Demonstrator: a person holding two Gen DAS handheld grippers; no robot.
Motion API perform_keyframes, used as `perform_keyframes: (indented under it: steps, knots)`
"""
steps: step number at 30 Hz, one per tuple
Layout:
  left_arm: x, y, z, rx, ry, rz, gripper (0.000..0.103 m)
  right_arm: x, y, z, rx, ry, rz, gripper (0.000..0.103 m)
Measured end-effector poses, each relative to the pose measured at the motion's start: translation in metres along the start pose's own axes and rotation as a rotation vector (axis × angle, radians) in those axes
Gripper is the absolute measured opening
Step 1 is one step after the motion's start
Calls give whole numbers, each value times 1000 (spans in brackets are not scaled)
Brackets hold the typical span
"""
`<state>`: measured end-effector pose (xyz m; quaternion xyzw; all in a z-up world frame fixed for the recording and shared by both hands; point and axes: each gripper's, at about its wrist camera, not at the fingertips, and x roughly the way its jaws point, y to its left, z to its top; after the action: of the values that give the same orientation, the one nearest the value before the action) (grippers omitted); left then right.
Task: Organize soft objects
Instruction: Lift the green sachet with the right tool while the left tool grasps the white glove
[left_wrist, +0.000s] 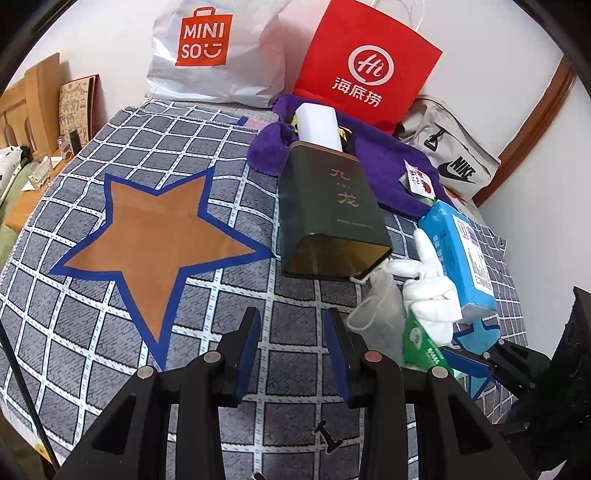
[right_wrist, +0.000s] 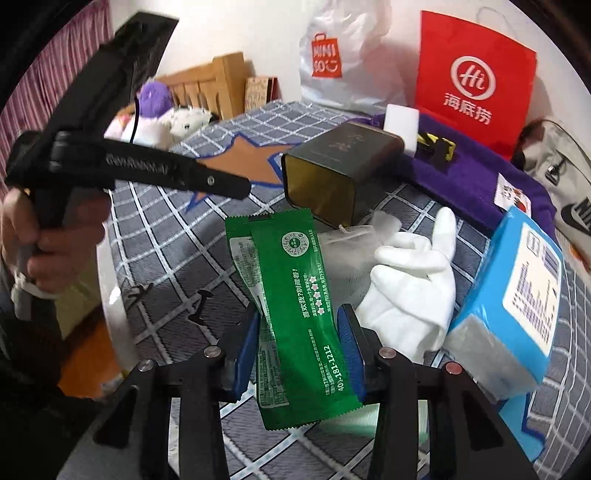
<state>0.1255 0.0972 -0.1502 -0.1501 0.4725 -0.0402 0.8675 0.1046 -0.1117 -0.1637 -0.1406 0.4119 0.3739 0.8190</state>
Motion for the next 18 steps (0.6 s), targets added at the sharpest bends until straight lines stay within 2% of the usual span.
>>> perform_keyframes:
  steps: [3, 9, 12, 18]
  knots:
    - [-3, -9, -3, 19, -1, -4, 34, -16, -9, -8, 49, -36, -5, 42]
    - [2, -39, -10, 87, 19, -18, 34, -44, -42, -37, 164, -56, -96, 42]
    - [10, -56, -15, 127, 36, -32, 34, -58, -67, -56, 263, -80, -119, 42]
    - [26, -85, -21, 176, 81, -67, 34, -66, -96, -79, 352, -79, -180, 42]
